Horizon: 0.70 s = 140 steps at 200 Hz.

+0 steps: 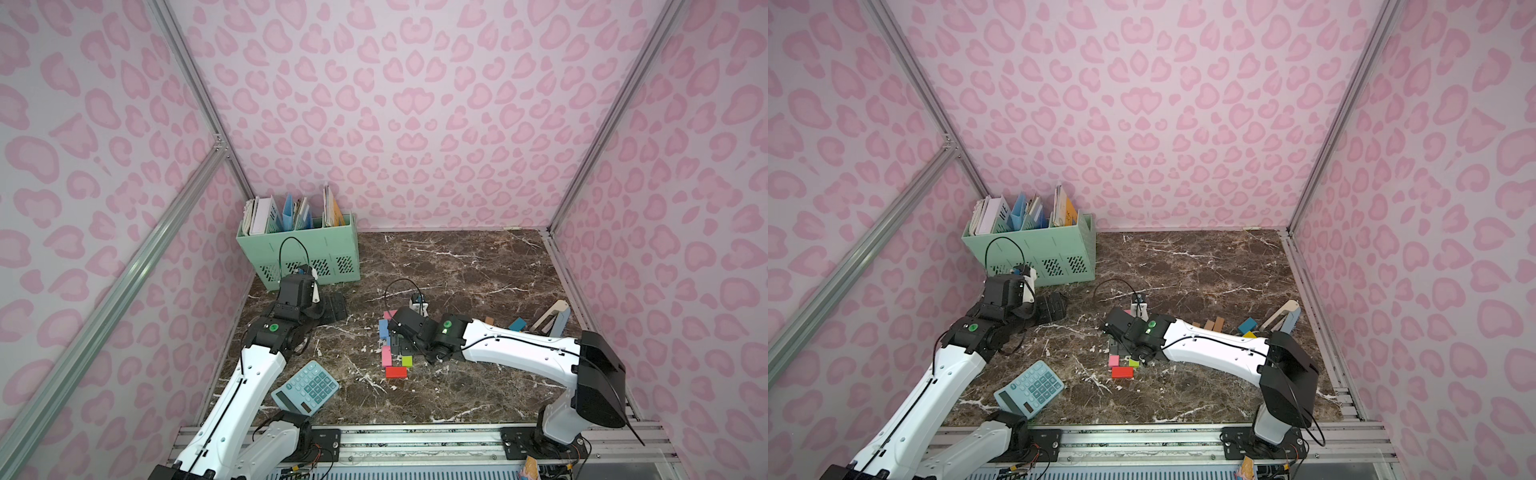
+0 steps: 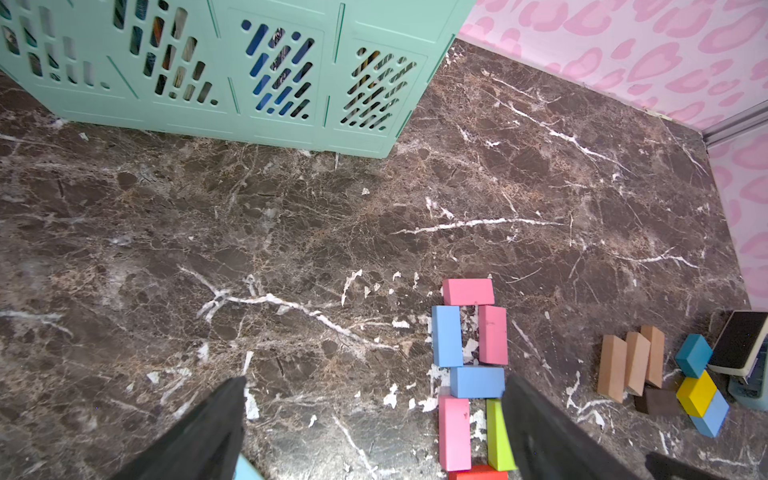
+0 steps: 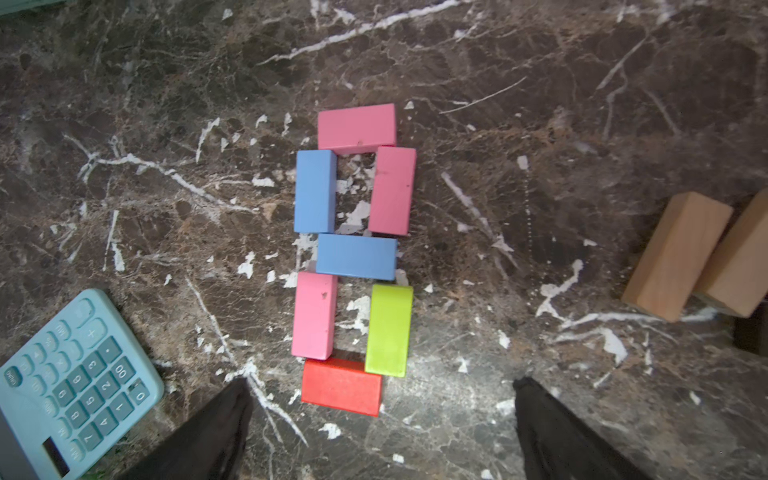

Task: Assemble the number 8 with building blocks
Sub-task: Pick up the building block from the center of the board.

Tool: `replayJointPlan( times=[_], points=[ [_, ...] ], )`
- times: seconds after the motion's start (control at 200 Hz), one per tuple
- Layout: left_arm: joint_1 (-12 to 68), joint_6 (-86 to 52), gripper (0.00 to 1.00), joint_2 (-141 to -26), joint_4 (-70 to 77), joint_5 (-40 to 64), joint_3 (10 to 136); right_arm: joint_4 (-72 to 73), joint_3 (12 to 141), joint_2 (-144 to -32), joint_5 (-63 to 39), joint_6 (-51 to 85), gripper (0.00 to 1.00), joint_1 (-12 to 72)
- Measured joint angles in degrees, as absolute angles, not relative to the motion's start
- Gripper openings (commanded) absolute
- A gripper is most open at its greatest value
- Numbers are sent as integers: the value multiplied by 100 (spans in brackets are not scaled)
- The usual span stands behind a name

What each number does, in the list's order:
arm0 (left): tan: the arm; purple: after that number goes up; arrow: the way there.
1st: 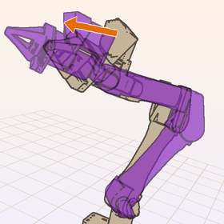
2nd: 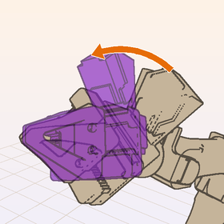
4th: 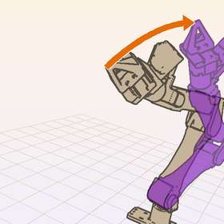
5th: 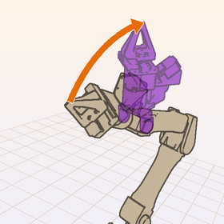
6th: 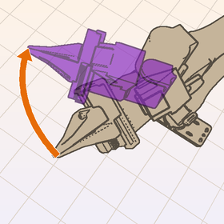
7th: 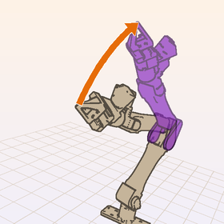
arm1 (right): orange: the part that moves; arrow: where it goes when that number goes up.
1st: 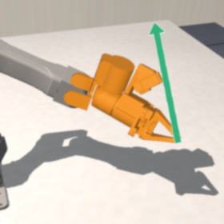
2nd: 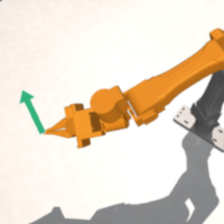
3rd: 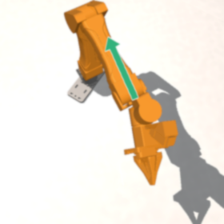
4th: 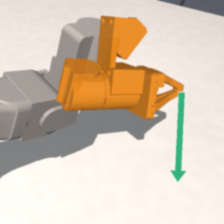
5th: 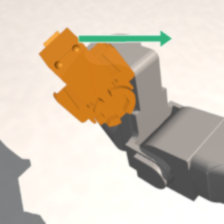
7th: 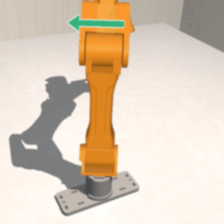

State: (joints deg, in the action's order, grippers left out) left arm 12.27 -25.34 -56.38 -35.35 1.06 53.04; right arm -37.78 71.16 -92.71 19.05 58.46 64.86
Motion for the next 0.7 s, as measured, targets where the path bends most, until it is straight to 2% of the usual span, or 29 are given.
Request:
replayJointPlan(
  times=[0.235, 0.7],
  points=[
    [1227, -2532, 98, -5673, -3527, 180, 5304, -3343, 5977, -8302, 1763, 5522, 99, 5540],
    [1227, -2532, 98, -5701, -3524, 283, 5304, -2930, 4189, -6576, 1271, 4794, 98, 3124]
  ],
)
